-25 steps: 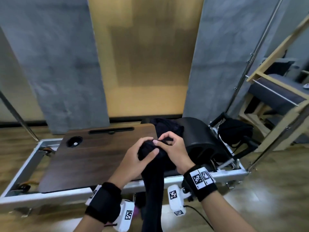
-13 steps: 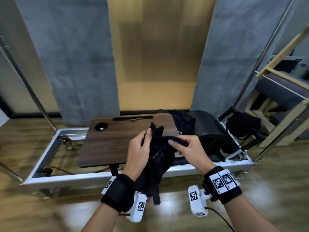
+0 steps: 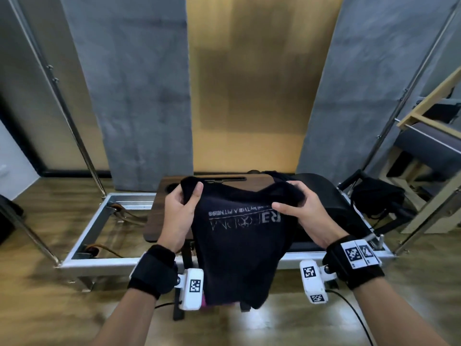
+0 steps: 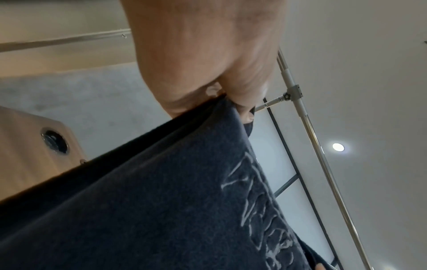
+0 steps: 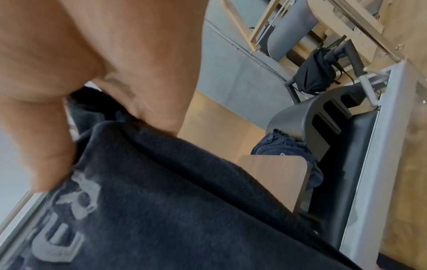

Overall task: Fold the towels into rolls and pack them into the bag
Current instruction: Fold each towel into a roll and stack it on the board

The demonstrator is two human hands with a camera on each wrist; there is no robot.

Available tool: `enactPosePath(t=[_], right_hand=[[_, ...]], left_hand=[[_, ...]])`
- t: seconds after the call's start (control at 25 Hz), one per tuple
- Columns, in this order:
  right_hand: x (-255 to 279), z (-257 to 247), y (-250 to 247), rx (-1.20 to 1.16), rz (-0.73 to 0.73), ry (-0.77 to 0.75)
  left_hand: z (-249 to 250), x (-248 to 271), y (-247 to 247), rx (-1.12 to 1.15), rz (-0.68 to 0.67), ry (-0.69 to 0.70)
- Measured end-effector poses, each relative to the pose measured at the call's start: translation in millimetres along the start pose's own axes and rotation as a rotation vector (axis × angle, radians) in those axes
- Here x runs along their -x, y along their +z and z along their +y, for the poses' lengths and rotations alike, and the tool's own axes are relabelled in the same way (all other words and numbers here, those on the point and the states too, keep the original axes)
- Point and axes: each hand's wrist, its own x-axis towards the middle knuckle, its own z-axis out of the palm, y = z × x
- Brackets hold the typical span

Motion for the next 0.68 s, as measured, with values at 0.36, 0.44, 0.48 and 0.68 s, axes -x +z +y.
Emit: enactPosePath(t=[0.36,0.44,0.48,0.68], right_hand=[[-4,16,-7,0.172,0.347,-0.05],[-7,21,-9,0.228,0.332,-0.066],[-10,24,-11,0.235,0.284,-0.065],[-43,47,-23,-0.033,-0.027,0.05]], left_hand=[[-13,-14,-37,-0.016,0.106,0.015],[-16,-19,-36,-0.015,0.124,0.022],[-19,-23,-36,-0.016,0.14,0.023],[-40,-59,-35,-0.05,0.244,-0.026]])
